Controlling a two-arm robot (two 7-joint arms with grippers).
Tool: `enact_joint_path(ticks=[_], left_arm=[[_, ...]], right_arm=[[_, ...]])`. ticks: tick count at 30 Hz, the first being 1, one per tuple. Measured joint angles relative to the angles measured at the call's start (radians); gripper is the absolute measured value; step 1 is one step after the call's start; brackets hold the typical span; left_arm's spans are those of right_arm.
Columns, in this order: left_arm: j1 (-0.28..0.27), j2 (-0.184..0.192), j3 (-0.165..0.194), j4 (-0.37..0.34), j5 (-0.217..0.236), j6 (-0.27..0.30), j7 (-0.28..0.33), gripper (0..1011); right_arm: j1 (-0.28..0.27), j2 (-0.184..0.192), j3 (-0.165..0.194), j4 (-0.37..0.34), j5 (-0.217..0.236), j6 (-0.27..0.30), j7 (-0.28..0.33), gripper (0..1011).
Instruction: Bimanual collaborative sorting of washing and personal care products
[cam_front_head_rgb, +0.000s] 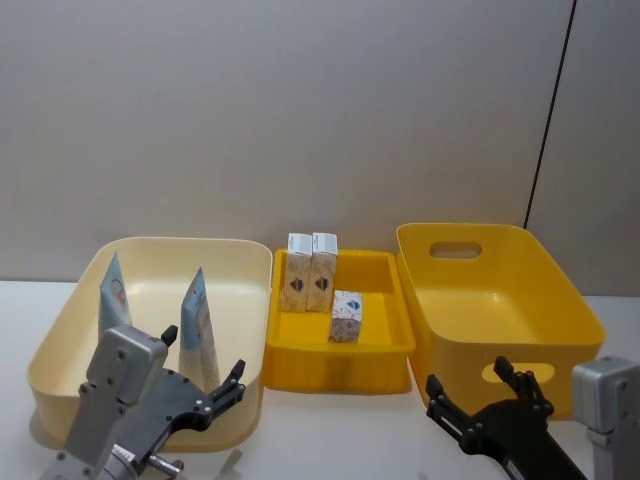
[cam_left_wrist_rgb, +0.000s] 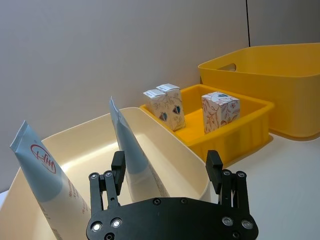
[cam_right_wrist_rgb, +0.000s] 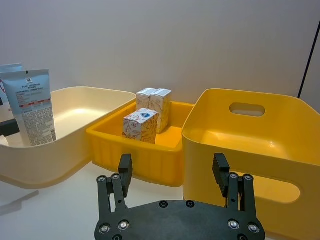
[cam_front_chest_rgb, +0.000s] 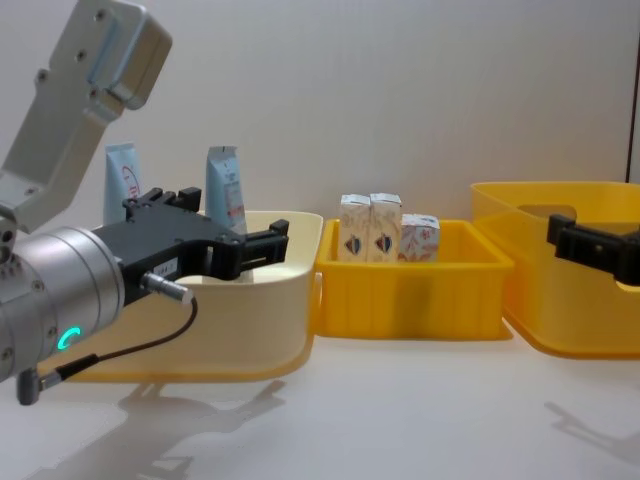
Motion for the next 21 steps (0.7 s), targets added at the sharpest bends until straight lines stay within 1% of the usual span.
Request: enact_joint_path(ticks=[21], left_arm=[[0.000,0.000,0.000,0.000,0.000,0.000,0.000,1003]], right_arm=[[0.000,0.000,0.000,0.000,0.000,0.000,0.000,1001]])
